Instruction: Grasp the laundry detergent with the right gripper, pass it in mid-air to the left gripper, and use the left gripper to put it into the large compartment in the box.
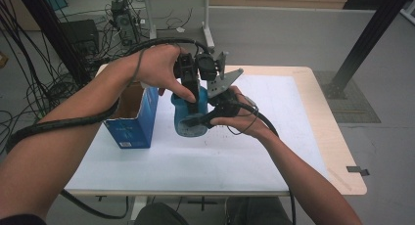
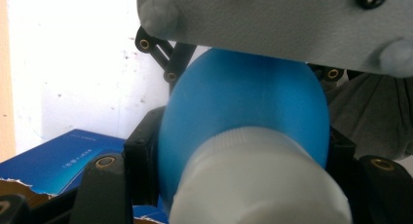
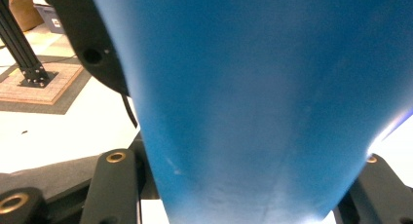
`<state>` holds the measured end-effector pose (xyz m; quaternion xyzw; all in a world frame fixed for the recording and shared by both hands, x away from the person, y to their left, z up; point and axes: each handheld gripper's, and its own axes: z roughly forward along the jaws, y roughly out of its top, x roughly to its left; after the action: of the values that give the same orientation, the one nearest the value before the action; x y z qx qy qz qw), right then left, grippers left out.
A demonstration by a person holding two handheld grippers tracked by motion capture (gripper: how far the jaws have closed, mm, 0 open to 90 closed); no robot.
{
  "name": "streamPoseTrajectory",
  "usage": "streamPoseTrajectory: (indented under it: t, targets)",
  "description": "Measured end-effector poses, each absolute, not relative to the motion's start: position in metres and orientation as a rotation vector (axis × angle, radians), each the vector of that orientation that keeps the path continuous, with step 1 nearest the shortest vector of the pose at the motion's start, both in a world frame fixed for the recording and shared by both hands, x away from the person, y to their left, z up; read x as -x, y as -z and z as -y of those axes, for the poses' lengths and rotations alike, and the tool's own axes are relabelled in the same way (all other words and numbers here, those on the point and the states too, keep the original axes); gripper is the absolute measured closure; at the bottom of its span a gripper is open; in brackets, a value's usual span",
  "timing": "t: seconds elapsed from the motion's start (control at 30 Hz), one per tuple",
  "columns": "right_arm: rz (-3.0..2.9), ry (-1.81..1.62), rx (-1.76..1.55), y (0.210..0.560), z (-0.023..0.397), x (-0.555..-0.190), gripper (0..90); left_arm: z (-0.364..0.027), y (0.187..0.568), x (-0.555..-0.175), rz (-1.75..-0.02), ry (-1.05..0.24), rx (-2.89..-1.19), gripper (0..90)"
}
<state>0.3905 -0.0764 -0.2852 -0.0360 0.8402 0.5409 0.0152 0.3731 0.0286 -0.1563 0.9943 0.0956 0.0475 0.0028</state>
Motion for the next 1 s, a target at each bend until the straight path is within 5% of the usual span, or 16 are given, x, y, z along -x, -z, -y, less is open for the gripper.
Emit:
streamPoseTrajectory:
  t: [1.0]
  targets:
    - [-2.627,-1.705,0.076,0.2841,0.0766,-0.3895,42.1,-0.0288,0.1539,-0.3725,-0.302,-0.156,-3.123,37.0]
